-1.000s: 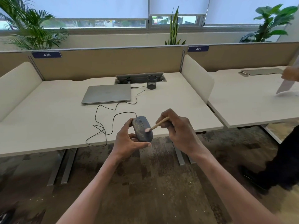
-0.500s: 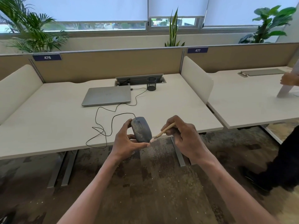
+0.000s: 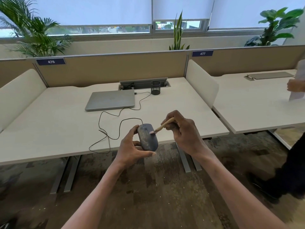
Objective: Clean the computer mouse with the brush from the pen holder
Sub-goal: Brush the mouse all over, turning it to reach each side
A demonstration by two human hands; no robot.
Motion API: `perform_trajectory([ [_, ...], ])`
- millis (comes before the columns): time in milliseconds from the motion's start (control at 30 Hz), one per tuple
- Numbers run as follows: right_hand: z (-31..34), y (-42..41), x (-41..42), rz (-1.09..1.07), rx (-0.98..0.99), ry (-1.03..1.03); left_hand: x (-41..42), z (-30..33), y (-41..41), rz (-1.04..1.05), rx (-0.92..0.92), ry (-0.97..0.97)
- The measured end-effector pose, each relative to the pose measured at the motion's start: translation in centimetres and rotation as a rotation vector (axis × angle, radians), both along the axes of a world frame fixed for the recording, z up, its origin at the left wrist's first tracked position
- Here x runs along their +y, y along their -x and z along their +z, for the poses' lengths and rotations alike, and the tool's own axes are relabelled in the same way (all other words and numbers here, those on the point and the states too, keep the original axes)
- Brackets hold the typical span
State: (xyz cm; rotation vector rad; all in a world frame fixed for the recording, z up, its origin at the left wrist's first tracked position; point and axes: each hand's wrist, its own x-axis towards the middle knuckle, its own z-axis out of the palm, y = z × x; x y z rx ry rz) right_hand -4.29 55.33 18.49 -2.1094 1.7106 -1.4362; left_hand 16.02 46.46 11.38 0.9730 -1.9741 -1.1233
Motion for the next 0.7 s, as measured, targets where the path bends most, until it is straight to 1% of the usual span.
perform_trajectory([
  [133, 0.5, 0.8, 1.4, 0.075, 0.052, -0.209, -0.2, -0.3, -0.2, 0.024, 0.016, -0.005],
  [200, 0.6, 1.2, 1.7, 0.071, 0.055, -0.241, -0.3, -0.3, -0.2, 0.022, 0.02, -0.008],
  [367, 0.8, 1.3, 0.7, 0.053, -0.032, -0.144, -0.3, -0.1, 0.3, -0.02, -0.028, 0.02],
  [533, 0.7, 1.5, -1.1, -0.014, -0.087, -0.064, 0.0, -0.4, 0.3, -0.046, -0.042, 0.006],
  [700, 0.4, 1.5, -3.1, -0.075, -0.072, -0.028, 0.4, -0.4, 0.1, -0.066, -0.032, 0.007],
])
